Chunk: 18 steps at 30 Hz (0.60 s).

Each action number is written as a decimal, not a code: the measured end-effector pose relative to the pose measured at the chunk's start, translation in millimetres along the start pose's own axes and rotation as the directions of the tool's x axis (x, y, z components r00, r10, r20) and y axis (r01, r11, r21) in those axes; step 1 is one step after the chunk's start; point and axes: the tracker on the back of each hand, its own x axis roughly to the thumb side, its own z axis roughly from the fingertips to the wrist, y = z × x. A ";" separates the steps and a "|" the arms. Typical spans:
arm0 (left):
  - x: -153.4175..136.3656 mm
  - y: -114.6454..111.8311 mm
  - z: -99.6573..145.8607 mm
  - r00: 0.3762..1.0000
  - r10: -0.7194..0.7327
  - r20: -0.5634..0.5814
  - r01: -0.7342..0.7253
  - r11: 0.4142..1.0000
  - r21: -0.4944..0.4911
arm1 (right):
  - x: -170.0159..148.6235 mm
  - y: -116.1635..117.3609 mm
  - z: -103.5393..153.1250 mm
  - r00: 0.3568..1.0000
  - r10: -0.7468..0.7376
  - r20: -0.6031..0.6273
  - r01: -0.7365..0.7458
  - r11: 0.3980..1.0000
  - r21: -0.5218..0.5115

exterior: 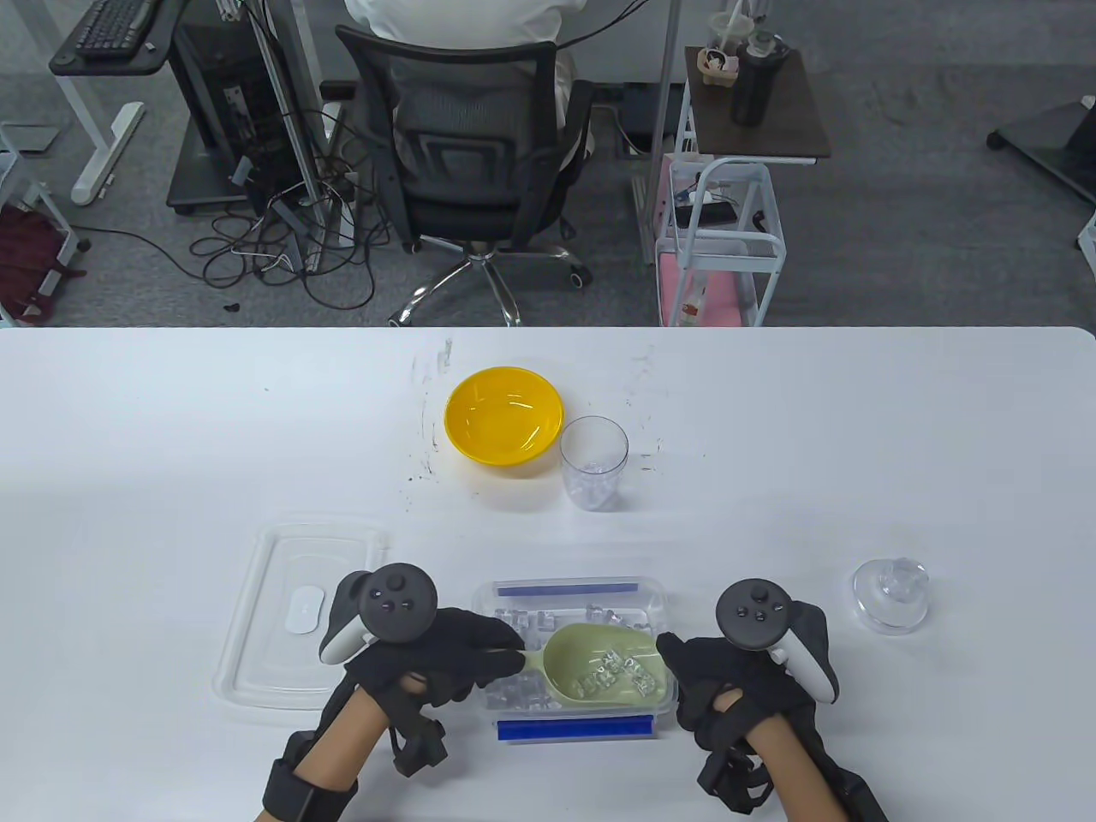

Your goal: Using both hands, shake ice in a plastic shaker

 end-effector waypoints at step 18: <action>-8.0 2.3 -1.8 0.991 0.130 0.021 -0.129 0.991 -0.018 | -3.4 0.4 -0.5 0.999 -0.042 0.002 0.042 0.999 0.028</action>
